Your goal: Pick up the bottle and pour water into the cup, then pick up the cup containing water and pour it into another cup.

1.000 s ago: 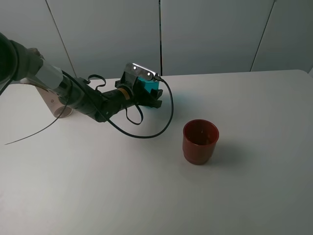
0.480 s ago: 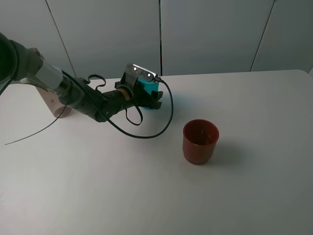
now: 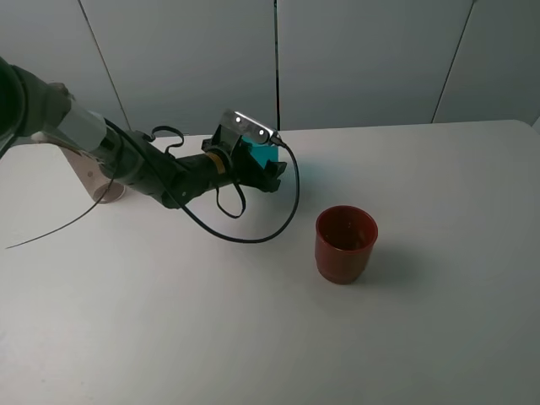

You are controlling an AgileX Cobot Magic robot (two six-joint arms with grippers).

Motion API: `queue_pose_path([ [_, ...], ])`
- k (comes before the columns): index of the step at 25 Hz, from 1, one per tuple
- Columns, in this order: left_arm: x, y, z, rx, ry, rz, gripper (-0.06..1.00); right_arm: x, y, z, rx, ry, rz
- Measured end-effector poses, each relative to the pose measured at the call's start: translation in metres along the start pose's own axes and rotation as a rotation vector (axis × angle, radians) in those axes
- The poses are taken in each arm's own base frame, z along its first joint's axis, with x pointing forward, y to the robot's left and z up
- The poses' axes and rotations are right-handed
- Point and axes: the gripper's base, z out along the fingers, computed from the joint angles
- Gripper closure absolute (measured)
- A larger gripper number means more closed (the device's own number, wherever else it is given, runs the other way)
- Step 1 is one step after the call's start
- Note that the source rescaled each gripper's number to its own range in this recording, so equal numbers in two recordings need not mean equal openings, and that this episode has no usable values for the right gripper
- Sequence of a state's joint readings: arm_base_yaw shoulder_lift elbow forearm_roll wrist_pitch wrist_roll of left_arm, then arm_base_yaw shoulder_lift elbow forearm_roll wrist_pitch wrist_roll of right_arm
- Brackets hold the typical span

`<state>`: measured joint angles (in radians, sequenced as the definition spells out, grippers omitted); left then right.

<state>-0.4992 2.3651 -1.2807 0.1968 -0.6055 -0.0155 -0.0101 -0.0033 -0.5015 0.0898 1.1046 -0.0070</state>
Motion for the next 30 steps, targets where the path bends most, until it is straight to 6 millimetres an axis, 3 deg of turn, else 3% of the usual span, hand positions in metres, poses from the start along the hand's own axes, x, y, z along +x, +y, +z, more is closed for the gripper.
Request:
queue_pose_path([
  [9, -0.031, 0.005, -0.017, -0.016, 0.053, 0.011, -0.02, 0.000, 0.000, 0.000, 0.000, 0.000, 0.000],
  [15, -0.028, 0.001, -0.043, -0.010, 0.091, 0.007, -0.02, 0.000, 0.000, 0.000, 0.000, 0.000, 0.000],
  [19, -0.036, 0.001, -0.065, -0.013, 0.105, 0.008, -0.02, 0.000, 0.000, 0.000, 0.000, 0.000, 0.000],
  [24, -0.067, 0.005, -0.096, -0.039, 0.179, 0.000, -0.02, 0.000, 0.000, 0.000, 0.000, 0.000, 0.000],
  [30, -0.111, 0.011, -0.147, -0.084, 0.271, -0.005, -0.03, 0.000, 0.000, 0.000, 0.000, 0.000, 0.000],
])
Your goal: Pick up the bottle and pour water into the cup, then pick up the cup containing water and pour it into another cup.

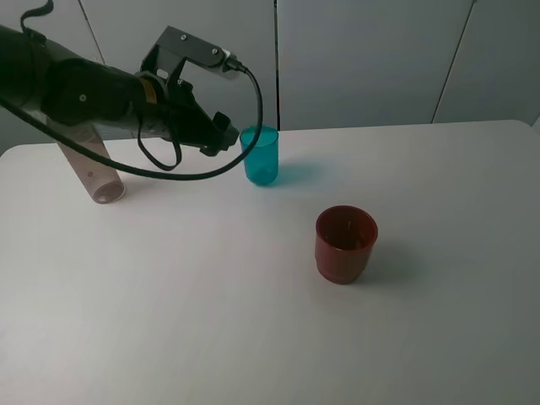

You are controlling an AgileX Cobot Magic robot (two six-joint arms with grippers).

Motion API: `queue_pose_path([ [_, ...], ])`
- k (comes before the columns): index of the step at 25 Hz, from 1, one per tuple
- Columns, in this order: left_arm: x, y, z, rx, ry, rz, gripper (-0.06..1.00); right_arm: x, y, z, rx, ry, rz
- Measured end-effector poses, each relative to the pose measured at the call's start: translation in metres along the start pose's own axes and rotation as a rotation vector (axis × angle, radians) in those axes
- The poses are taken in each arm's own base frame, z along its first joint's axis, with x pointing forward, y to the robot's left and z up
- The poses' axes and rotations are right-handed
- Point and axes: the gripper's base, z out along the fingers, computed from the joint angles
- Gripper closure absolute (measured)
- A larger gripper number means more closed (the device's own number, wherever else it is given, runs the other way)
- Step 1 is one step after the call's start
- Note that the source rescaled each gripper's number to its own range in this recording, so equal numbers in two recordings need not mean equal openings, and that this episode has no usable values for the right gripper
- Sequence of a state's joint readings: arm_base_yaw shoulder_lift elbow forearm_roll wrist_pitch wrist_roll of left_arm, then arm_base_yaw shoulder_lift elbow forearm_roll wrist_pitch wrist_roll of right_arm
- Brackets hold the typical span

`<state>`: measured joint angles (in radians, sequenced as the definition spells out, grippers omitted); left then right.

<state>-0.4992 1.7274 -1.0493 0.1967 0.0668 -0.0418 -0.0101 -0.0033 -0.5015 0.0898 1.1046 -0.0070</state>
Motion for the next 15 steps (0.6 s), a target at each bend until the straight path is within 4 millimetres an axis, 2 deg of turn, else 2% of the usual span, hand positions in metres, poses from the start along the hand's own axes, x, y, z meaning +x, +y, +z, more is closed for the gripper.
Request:
queue_pose_path([
  [7, -0.017, 0.004, -0.073, -0.024, 0.089, -0.042, -0.03, 0.000, 0.000, 0.000, 0.000, 0.000, 0.007],
  [15, -0.017, 0.005, -0.153, -0.013, 0.176, -0.123, -0.05, 0.000, 0.000, 0.000, 0.000, 0.000, 0.000],
])
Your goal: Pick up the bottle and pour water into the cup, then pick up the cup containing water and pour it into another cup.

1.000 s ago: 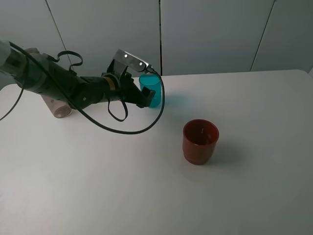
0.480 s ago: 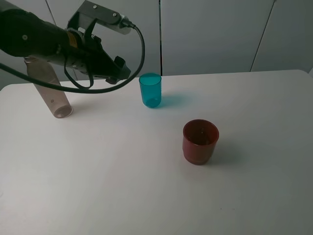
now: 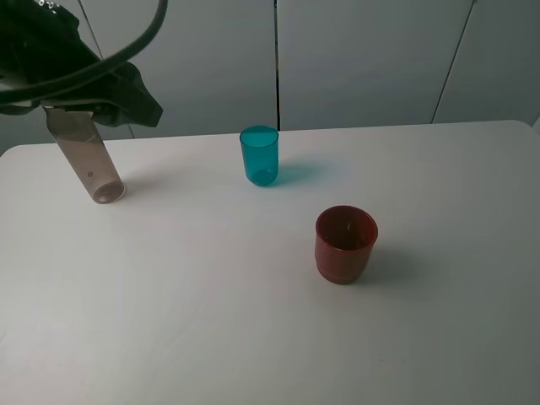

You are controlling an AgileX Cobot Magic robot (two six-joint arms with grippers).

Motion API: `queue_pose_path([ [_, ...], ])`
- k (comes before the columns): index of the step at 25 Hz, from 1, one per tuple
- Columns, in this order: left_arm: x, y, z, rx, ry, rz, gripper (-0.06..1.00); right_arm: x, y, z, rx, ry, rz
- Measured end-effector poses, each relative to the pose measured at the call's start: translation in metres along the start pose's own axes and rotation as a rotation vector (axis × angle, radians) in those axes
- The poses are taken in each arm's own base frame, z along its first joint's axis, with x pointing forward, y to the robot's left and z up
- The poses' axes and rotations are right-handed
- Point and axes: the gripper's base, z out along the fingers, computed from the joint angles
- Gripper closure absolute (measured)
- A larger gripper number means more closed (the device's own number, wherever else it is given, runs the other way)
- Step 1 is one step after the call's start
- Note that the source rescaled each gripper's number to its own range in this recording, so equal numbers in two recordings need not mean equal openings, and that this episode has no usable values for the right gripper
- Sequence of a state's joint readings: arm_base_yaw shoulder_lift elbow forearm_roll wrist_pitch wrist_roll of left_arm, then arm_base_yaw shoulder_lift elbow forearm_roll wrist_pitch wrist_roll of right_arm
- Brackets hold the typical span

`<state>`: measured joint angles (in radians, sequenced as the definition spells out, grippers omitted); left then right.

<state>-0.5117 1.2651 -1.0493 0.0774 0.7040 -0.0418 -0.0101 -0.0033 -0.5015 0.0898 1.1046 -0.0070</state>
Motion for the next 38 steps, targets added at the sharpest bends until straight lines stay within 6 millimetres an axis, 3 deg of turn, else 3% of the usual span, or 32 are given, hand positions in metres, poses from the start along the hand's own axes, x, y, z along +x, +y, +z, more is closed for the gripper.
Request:
queue_pose_path([
  [11, 0.050, 0.002, -0.098, 0.018, 0.175, -0.039, -0.05, 0.000, 0.000, 0.000, 0.000, 0.000, 0.000],
  [15, 0.065, 0.005, -0.127, 0.000, 0.100, -0.008, -0.05, 0.000, 0.000, 0.000, 0.000, 0.000, 0.000],
  [19, 0.097, 0.011, -0.148, -0.036, 0.034, -0.018, -0.05, 0.000, 0.000, 0.000, 0.000, 0.000, 0.000],
  [28, 0.175, 0.013, -0.163, -0.220, -0.083, -0.172, -0.05, 0.000, 0.000, 0.000, 0.000, 0.000, 0.000],
  [38, 0.227, -0.011, -0.160, -0.389, -0.311, -0.283, -0.05, 0.000, 0.000, 0.000, 0.000, 0.000, 0.000],
])
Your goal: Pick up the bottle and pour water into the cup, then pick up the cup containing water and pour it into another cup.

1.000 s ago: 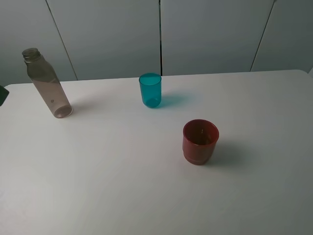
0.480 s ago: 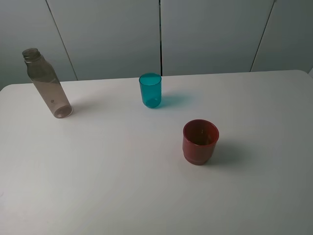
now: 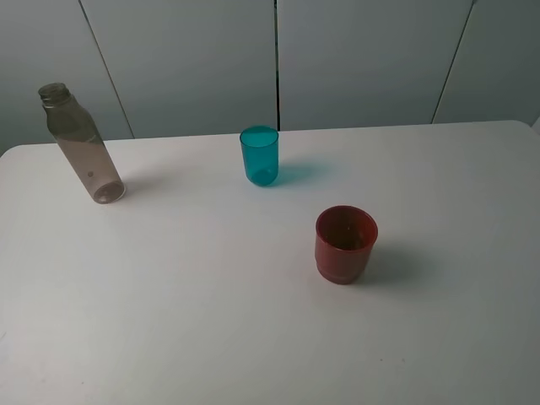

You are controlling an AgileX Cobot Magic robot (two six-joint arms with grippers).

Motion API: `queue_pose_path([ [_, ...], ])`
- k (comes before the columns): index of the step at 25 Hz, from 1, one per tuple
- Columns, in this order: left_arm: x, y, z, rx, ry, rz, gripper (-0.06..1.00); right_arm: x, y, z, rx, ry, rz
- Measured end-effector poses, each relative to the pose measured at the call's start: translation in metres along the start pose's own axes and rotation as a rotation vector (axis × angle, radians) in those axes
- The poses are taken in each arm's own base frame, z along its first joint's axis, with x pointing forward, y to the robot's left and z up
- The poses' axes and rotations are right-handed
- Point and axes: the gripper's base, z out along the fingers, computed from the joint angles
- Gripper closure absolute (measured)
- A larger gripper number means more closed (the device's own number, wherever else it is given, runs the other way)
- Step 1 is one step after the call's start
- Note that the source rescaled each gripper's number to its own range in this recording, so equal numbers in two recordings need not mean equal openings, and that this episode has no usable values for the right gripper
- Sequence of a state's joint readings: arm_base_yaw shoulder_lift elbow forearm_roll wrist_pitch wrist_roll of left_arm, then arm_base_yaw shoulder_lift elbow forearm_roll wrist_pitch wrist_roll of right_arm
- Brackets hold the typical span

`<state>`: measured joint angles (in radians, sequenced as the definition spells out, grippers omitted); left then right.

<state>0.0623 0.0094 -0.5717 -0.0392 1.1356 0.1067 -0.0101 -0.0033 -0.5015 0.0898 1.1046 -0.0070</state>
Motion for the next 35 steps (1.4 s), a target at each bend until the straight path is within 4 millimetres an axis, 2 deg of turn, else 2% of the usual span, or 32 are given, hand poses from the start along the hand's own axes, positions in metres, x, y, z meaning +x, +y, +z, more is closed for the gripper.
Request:
queue_pose_path([
  [9, 0.006, -0.005, 0.012, 0.003, 0.010, -0.026, -0.05, 0.000, 0.000, 0.000, 0.000, -0.002, 0.000],
  [35, 0.006, -0.006, 0.012, 0.006, -0.003, -0.027, -0.05, 0.000, 0.000, 0.000, 0.000, -0.002, 0.000],
])
